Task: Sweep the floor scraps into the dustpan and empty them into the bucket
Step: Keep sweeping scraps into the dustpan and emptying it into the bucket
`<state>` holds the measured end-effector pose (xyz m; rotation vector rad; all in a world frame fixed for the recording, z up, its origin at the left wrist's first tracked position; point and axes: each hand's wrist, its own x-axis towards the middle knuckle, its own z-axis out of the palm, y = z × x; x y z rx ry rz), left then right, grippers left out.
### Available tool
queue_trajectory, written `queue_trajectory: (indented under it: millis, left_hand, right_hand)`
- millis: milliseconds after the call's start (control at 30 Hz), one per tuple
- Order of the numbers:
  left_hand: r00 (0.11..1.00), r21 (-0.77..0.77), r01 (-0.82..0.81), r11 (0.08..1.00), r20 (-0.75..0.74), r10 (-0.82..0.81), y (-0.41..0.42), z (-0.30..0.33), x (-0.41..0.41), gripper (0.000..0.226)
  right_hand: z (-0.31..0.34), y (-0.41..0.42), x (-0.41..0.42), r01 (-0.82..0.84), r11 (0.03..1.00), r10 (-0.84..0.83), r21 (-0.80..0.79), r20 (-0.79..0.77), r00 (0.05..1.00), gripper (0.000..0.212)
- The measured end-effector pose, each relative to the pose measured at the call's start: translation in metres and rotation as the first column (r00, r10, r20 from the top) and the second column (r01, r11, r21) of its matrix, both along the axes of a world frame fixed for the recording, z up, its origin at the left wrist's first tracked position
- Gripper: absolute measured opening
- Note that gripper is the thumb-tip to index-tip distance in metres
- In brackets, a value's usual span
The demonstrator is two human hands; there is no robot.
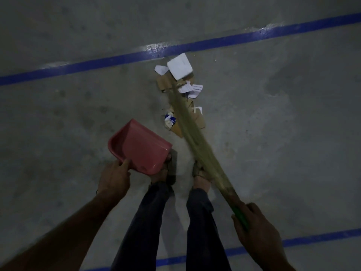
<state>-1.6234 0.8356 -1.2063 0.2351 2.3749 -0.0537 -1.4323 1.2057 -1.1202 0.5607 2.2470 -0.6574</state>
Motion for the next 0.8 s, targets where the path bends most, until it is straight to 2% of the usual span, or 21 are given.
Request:
queue_trajectory:
  millis: [133, 233, 333, 467, 667, 800]
  left_hand:
    - [1.000, -0.022, 0.007, 1.000, -0.001, -0.007, -0.013, -0.009, 0.005, 0.043]
    - [1.000, -0.018, -0.001, 1.000, 0.005, 0.001, -0.016, -0.015, 0.004, 0.045]
    - [1.000, 0.002, 0.016, 1.000, 0.012, -0.016, -0.013, -0.022, -0.001, 0.044]
    - [0.994, 0.014, 0.107, 0.994, 0.000, -0.107, -0.004, -0.041, -0.010, 0.047]
    - [0.988, -0.088, 0.150, 0.985, 0.056, -0.145, 0.003, -0.094, -0.037, 0.043]
    - [0.977, -0.109, 0.214, 0.971, 0.042, -0.210, -0.004, -0.122, -0.060, 0.043]
  right_hand:
    - [-0.026, -0.004, -0.025, -0.153, 0.987, 0.151, 0.042, 0.064, 0.986, 0.056]
    - [-0.028, -0.002, -0.028, -0.100, 0.995, 0.100, 0.001, 0.074, 0.992, 0.056]
    - [-0.015, 0.002, -0.022, -0.008, 0.998, 0.009, -0.055, 0.021, 1.000, 0.054]
    - [-0.004, 0.012, -0.024, 0.067, 0.998, -0.067, 0.018, -0.024, 0.997, 0.059]
    - [-0.035, 0.028, -0.054, 0.059, 0.990, -0.044, 0.128, -0.117, 0.992, 0.069]
    - [-0.079, 0.044, -0.072, 0.022, 0.995, -0.018, 0.095, -0.051, 0.999, 0.066]
